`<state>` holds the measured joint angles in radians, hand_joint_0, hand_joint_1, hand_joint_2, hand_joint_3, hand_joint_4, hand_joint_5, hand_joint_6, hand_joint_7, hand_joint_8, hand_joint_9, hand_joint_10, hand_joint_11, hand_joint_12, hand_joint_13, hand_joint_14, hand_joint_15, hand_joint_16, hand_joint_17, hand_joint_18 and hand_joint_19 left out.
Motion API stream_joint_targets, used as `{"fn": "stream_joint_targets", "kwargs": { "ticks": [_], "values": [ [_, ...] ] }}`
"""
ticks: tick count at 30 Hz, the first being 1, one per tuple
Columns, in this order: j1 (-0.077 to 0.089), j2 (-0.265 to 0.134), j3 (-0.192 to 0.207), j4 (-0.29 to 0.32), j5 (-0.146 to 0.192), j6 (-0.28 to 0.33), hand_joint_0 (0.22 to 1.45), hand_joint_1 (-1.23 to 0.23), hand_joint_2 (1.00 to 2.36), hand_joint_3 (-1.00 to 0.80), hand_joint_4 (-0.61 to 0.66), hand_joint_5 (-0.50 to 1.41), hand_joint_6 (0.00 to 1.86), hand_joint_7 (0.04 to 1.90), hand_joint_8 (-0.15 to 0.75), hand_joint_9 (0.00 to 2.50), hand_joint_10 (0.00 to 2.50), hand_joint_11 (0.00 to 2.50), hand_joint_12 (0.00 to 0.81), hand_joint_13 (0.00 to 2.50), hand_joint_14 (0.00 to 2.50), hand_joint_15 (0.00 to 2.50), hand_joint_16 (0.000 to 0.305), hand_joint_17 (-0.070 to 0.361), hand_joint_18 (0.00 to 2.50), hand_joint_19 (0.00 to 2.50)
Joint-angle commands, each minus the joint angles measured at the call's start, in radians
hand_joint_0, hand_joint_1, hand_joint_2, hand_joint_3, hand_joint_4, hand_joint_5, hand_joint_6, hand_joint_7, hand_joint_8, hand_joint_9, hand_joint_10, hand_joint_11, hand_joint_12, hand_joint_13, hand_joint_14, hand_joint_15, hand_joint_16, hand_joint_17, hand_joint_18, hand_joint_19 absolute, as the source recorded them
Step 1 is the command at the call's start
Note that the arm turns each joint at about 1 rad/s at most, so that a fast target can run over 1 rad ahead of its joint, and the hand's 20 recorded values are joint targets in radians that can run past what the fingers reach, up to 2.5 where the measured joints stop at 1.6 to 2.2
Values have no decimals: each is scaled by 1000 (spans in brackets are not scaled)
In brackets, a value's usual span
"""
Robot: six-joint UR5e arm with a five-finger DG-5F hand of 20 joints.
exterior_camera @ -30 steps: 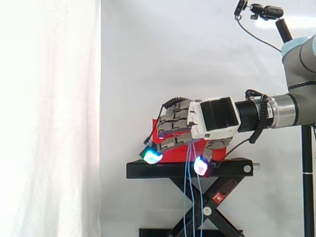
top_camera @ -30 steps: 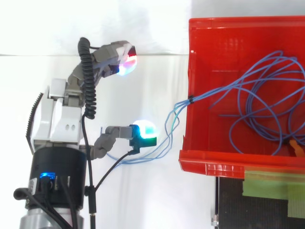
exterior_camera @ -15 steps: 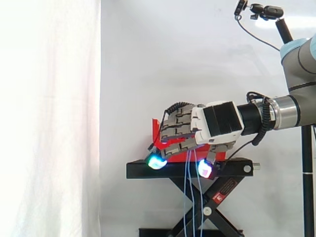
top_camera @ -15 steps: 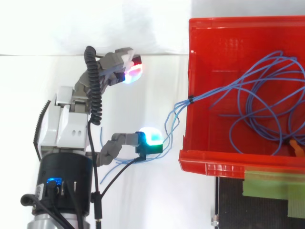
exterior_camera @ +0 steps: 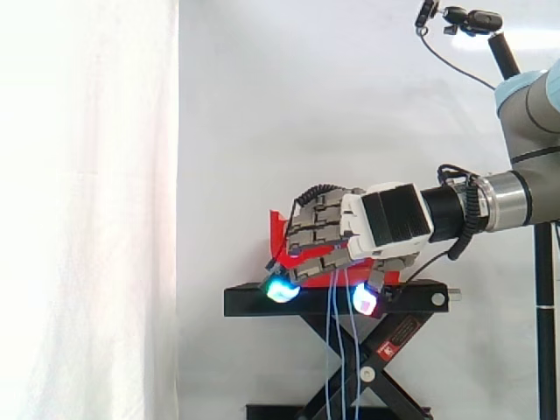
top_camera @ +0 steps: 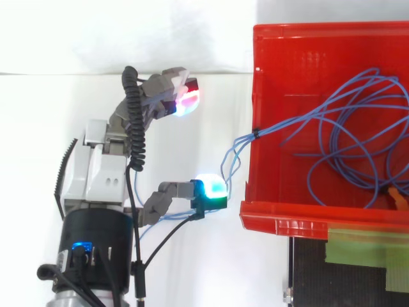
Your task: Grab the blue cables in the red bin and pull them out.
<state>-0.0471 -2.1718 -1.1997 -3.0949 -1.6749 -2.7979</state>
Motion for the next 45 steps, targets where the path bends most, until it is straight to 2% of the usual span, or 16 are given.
{"fn": "stream_joint_targets", "kwargs": {
  "ticks": [1, 16, 20, 23, 30, 33, 36, 37, 38, 41, 45],
  "values": [
    [-3, 0, 0, 12, 0, -25, 547, -1070, 1000, -1000, 81, 418, 6, 559, 298, 454, 18, 915, 429, 430, 18, 560, 61, 138, 461, 570],
    [-17, 0, -1, 24, 4, -27, 529, -1071, 1000, -1000, 86, 430, 6, 565, 304, 458, 17, 903, 436, 429, 18, 568, 63, 142, 463, 568],
    [-25, -22, -1, 19, 3, -24, 540, -1066, 1000, -1000, 84, 434, 6, 570, 299, 462, 17, 905, 433, 428, 19, 562, 62, 140, 460, 578],
    [-30, -22, -1, 19, 3, -4, 541, -1067, 1000, -1000, 85, 437, 6, 573, 299, 463, 17, 907, 433, 428, 19, 568, 62, 140, 461, 570],
    [-43, -20, -1, -21, -3, 5, 527, -1080, 1000, -1000, 90, 452, 5, 603, 305, 466, 17, 903, 437, 428, 18, 569, 63, 142, 462, 566],
    [-50, -20, -1, -18, -17, 5, 527, -1083, 1000, -1000, 92, 461, 4, 621, 305, 468, 16, 906, 436, 429, 18, 563, 63, 142, 463, 566],
    [-50, -22, -1, -19, -17, 4, 529, -1088, 1000, -1000, 93, 486, 0, 684, 306, 479, 17, 919, 436, 431, 19, 564, 63, 141, 463, 569],
    [-51, -20, -1, -19, -19, 4, 531, -1090, 1000, -1000, 94, 487, 14, 691, 306, 480, 14, 921, 435, 431, 18, 563, 63, 141, 463, 569],
    [-53, -20, -3, -18, -19, 4, 533, -1091, 1000, -1000, 81, 472, 137, 649, 305, 487, 16, 924, 434, 433, 18, 566, 63, 141, 463, 569],
    [-53, -22, -1, -18, -19, 4, 532, -1093, 1000, -1000, 82, 453, 289, 605, 306, 496, 16, 929, 434, 437, 19, 561, 63, 141, 469, 568],
    [-53, -20, -1, -8, -19, 2, 530, -1085, 1000, -1000, 83, 447, 365, 573, 308, 500, 17, 939, 438, 449, 19, 558, 63, 141, 477, 566]
  ]
}}
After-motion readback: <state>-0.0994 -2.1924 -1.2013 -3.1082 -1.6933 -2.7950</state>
